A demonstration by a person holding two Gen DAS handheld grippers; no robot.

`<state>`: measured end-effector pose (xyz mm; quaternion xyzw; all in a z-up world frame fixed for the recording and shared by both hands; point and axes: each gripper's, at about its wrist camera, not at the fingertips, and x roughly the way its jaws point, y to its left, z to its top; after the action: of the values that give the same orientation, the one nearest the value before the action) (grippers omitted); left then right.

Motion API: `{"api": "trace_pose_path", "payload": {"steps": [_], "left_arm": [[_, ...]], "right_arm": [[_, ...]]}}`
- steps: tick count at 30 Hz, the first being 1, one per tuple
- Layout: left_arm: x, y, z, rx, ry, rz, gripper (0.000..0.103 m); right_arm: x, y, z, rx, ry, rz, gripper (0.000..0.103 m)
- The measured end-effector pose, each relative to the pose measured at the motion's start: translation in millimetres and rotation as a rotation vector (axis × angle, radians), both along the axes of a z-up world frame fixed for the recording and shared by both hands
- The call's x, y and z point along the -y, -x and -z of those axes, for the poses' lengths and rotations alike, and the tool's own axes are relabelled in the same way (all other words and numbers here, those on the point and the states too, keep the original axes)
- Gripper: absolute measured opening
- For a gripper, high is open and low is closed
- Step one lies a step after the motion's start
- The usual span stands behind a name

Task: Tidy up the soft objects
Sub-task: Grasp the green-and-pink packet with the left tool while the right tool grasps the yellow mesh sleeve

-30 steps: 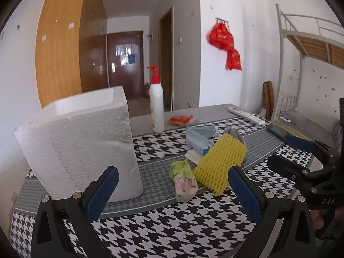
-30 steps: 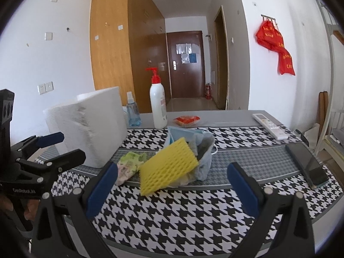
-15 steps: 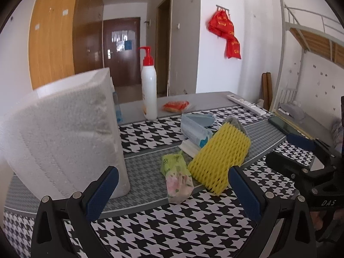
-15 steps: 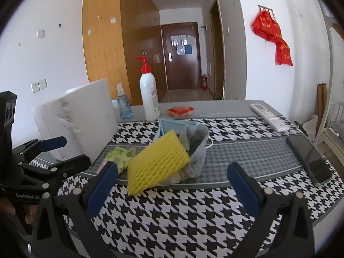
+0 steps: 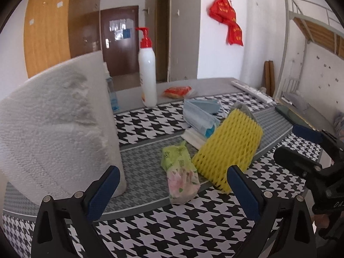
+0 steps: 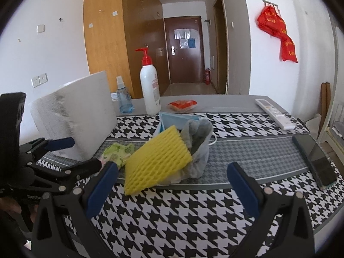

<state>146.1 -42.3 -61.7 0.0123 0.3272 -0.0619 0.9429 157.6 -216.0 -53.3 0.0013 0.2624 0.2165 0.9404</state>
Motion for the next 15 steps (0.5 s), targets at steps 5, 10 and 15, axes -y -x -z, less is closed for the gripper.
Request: {"api": "trace_pose_path", "payload": {"steps": [5,10,15], "left_arm": [[2,-5,5,-0.013,-0.014,0.010,0.095],[3,-11,12,-0.056,-0.008,0.011,0.087],[4,-17,16,-0.084,-0.020,0.014,0.079]], "right_arm": [[0,-2,4,-0.008,0.022,0.009,0.102],[0,-4,7,-0.022,0.021,0.007,0.102],[-1,-9,8,-0.042,0.012,-0.008,0.102]]}}
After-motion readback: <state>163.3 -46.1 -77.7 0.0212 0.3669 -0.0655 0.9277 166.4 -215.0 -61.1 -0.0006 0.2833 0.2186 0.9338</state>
